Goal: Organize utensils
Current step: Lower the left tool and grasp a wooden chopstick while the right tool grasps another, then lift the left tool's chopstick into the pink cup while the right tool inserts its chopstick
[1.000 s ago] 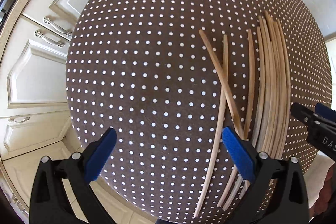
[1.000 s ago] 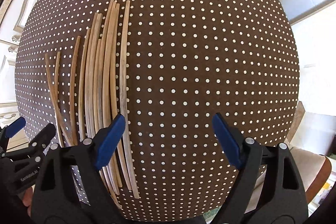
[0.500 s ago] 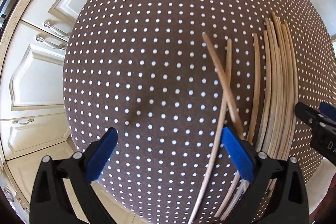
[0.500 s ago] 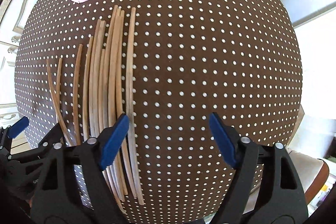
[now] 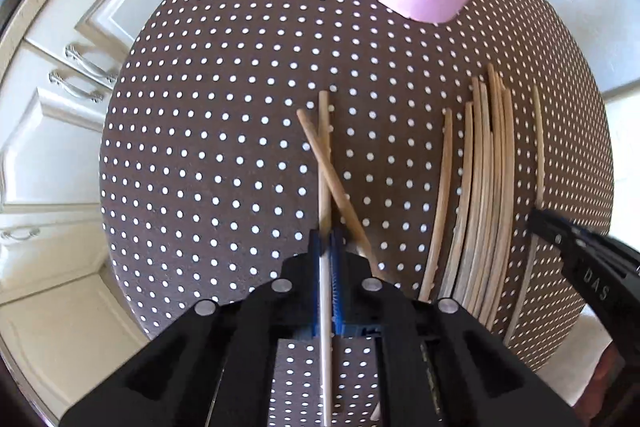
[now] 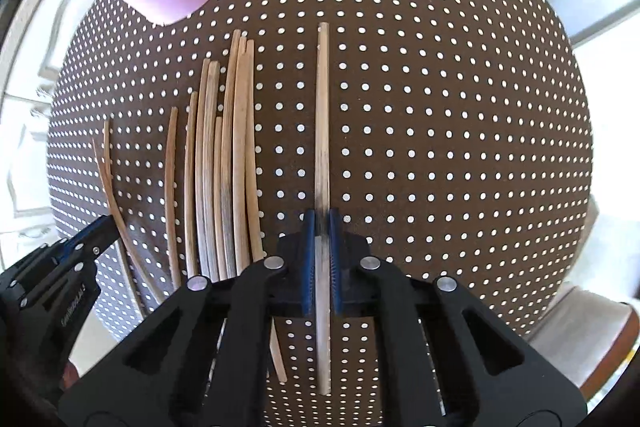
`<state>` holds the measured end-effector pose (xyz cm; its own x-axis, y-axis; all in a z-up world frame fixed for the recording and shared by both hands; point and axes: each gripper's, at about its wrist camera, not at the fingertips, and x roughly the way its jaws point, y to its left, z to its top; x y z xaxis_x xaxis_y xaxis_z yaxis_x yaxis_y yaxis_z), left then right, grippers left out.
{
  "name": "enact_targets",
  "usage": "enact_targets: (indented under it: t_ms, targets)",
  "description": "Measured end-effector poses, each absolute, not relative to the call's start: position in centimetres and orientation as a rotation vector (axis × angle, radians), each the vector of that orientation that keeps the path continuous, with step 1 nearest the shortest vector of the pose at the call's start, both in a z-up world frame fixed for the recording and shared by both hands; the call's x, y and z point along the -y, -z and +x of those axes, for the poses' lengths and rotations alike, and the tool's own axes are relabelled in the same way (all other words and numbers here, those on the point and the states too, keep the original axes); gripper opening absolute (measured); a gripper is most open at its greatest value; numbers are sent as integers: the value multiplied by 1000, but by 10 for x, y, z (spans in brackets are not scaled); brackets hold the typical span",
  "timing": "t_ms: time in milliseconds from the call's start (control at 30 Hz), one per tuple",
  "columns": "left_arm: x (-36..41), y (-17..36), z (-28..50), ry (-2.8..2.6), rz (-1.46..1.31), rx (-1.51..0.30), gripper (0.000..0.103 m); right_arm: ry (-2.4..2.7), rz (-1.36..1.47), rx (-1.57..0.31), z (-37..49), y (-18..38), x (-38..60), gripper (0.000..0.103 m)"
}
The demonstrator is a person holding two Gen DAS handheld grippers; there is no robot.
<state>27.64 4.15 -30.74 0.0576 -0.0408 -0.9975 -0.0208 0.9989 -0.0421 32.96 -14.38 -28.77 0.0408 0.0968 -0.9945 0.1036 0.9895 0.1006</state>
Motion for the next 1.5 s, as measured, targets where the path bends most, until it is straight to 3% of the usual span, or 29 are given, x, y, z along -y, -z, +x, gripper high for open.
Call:
enact_targets:
  t_ms: [267, 933, 1500]
  targets:
    - [-48, 293, 289, 1, -41, -1477, 6, 40, 216, -1505, 335, 274, 171, 7]
    - [-41, 196, 284, 2, -29, -1233, 6, -2, 303, -1269, 347, 169, 230, 7]
    - [-29, 76, 330, 42, -80, -838, 6, -73, 351, -869, 397, 48, 218, 7]
